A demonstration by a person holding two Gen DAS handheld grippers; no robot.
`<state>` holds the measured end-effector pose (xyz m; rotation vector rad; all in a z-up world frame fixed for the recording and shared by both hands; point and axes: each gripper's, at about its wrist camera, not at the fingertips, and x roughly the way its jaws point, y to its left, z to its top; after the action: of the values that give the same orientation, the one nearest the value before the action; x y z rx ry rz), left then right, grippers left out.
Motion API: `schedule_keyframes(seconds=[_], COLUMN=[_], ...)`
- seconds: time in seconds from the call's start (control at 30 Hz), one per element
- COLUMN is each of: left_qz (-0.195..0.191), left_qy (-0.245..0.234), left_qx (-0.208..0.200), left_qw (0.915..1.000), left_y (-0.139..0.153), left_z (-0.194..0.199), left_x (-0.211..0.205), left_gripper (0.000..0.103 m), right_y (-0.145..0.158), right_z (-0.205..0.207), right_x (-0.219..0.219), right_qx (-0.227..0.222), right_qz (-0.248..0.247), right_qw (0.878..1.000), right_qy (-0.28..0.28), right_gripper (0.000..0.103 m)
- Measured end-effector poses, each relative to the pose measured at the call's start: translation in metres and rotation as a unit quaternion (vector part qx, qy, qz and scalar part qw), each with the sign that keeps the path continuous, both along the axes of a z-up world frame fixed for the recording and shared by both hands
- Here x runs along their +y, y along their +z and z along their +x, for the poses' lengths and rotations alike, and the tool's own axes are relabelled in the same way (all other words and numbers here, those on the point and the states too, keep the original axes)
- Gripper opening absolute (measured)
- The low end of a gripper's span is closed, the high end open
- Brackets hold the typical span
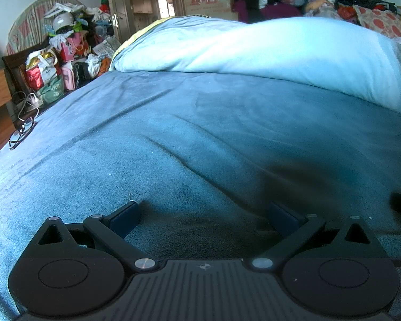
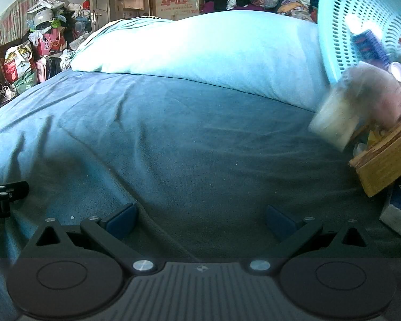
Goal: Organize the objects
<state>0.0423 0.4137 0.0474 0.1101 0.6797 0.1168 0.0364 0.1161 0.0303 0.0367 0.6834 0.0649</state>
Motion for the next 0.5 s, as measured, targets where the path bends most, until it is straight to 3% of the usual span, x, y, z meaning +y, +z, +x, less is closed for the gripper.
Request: schedule_keyframes(seconds=[0.5], left_qz=[0.0], left_qy=[0.001], left_qx=[0.0], left_qw=[1.0], left_y=[0.0], left_z=[0.0015], left_x=[-0.0007], left_gripper=[0.103], right_y=[-0.0003], right_z=[0.0007], right_x=[-0.001], right_qx=[0.0], right_qz=[0.0], right_qw=[1.0], right_qy=[0.001], right_gripper=[0.103])
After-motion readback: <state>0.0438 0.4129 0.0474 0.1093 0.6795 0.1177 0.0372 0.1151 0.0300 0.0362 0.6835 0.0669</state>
